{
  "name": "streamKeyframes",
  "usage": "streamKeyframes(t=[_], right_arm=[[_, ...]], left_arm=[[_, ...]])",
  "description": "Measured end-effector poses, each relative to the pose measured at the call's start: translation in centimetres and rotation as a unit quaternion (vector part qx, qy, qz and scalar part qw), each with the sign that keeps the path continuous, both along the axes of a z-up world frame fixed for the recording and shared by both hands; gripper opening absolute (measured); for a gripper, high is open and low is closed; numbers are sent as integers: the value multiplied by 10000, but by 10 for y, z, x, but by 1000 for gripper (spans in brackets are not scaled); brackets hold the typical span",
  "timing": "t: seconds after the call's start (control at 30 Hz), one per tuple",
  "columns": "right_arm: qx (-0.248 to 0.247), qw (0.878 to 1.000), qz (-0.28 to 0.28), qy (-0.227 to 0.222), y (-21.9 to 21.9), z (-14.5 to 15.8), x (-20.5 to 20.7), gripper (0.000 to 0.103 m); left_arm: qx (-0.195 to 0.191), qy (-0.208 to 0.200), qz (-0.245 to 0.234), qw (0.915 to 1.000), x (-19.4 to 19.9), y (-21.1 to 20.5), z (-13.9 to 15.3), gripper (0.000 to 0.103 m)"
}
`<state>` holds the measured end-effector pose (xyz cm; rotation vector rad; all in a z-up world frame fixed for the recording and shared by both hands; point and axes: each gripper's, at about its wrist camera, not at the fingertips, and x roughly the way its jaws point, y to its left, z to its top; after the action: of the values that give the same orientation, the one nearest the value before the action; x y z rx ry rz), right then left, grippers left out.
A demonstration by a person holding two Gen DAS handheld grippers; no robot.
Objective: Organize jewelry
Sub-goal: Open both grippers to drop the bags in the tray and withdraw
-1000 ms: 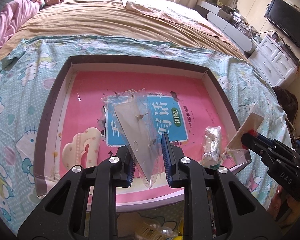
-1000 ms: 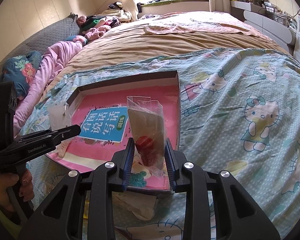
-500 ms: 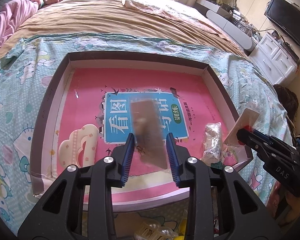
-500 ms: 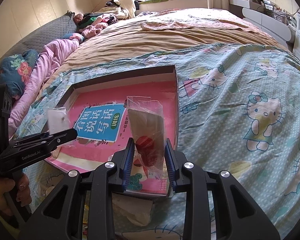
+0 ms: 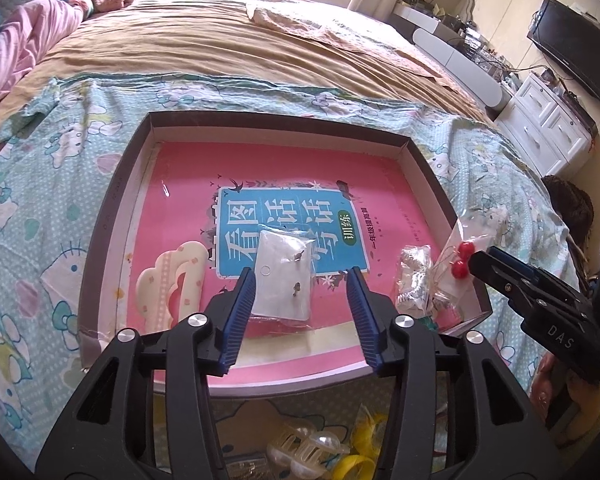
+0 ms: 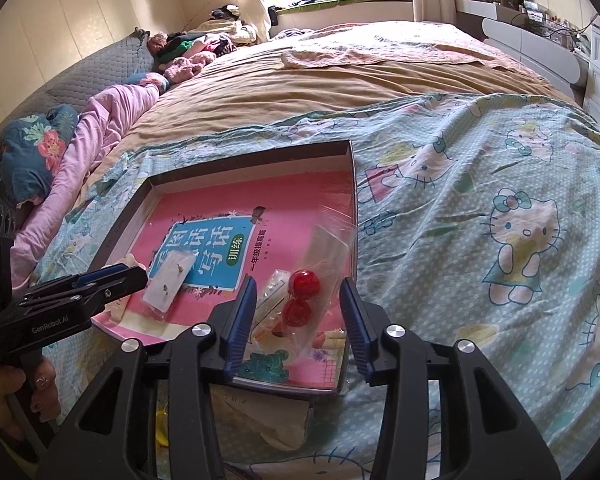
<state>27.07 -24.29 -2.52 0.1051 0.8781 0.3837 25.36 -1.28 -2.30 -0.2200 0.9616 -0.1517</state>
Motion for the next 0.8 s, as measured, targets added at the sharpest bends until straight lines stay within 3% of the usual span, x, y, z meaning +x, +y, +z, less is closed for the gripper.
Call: streamKeyframes(t=[0.1,0.37,0.47,0.57,0.8], right_arm=[[39,10000,-28,-66,-3,7,-4,53],[171,9992,-92,-353,-11,30,-21,73],[223,9986,-103,-460,-13,39,-27,79],[255,9981,-78,-552,-13,47,-34,79],[300,9971,27,-702,-8,60,-49,80]], left_arm=[[-24,-51,51,10000,-6,3,6,46],[-72,-330,263,9991,-25,13,32,73],[-115,-437,331,9984,-33,16,43,77],[-147,-539,382,9977,-40,18,51,85],[-224,-735,458,9960,-59,23,67,89]])
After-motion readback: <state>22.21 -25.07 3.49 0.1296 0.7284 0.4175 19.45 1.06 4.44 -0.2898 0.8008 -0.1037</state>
